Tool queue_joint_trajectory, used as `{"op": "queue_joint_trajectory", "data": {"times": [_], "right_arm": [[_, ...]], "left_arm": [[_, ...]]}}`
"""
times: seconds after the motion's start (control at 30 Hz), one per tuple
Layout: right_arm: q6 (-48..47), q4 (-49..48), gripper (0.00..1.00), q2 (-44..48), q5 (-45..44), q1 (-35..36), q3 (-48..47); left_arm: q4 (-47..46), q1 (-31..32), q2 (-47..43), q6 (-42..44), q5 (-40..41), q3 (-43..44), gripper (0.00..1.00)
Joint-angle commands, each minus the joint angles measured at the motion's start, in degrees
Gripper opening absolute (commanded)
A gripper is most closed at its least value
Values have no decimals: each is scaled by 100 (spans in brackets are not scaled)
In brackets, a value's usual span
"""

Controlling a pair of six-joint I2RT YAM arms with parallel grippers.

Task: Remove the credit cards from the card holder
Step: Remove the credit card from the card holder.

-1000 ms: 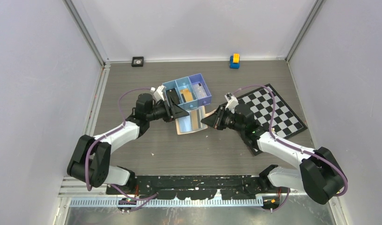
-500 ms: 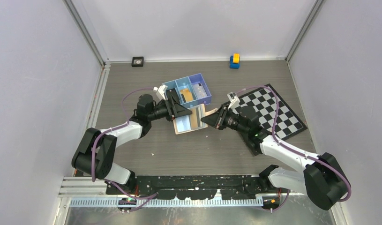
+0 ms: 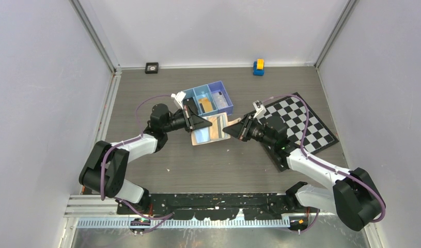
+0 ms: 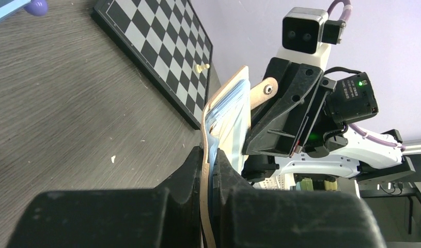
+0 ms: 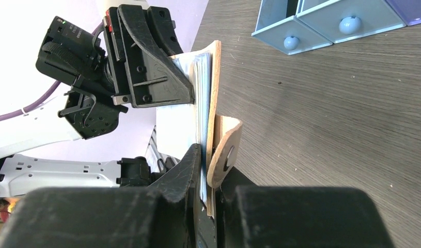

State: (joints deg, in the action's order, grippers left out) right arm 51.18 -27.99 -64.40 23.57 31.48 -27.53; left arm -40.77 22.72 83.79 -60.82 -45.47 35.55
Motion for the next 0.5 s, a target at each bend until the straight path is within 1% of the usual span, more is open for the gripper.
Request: {"op": "queue_joint_trajectory", "data": {"times": [0.0, 0.13, 0.2, 0.23, 0.37, 0.47], "right_arm": [[38, -330, 15, 94, -2, -61, -80], [74, -385, 24, 112, 33, -99, -53], [92, -407, 32, 113, 62, -115, -44], [102, -419, 35, 112, 70, -130, -42], [161, -534, 36, 121, 128, -159, 3], [202, -573, 30, 145, 149, -186, 26]], "left_arm": [[-493, -90, -71, -114, -116, -6, 0], [-716, -118, 3, -275, -195, -24, 0], [-773, -134, 0, -310, -219, -25, 0], [-785, -143, -20, -317, -231, -30, 0], [-683, -141, -111, -270, -230, -14, 0], [-668, -145, -142, -260, -229, -17, 0]]}}
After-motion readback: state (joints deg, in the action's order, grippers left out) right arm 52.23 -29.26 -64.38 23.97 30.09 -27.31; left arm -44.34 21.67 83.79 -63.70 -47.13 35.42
